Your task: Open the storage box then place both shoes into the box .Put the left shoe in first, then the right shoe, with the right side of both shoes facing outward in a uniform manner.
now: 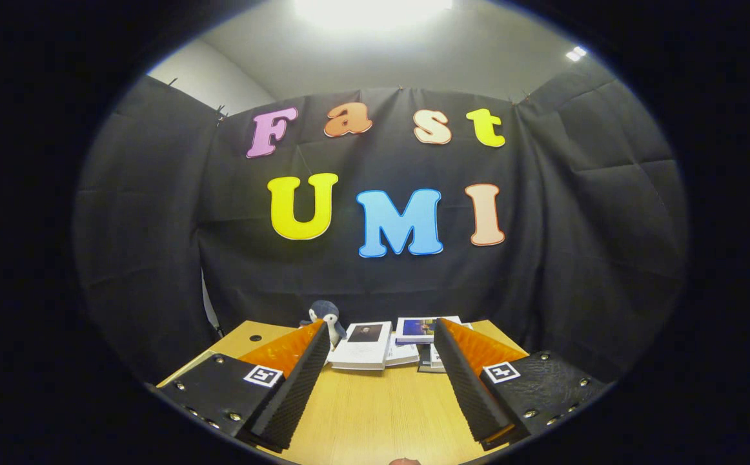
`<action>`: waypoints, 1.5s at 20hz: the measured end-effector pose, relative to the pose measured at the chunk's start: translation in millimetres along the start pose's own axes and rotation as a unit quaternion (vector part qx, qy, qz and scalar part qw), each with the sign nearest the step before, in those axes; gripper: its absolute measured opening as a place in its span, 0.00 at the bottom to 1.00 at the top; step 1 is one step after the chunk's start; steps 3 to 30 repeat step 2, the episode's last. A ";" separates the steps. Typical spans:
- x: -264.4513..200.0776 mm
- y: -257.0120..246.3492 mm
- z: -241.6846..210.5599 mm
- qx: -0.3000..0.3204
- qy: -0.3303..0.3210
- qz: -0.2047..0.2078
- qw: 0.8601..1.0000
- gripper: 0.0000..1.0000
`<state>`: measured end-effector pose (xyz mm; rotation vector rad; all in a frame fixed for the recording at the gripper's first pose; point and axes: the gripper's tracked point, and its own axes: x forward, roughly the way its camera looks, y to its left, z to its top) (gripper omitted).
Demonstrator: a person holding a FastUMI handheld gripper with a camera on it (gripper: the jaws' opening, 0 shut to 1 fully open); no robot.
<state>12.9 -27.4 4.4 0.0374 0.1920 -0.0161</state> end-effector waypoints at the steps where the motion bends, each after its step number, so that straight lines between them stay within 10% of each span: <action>1: 1.6 -2.6 -0.8 0.003 -0.002 -0.002 1.000 0.97; 30: 3.3 -3.3 -0.8 0.002 -0.001 -0.001 1.000 0.97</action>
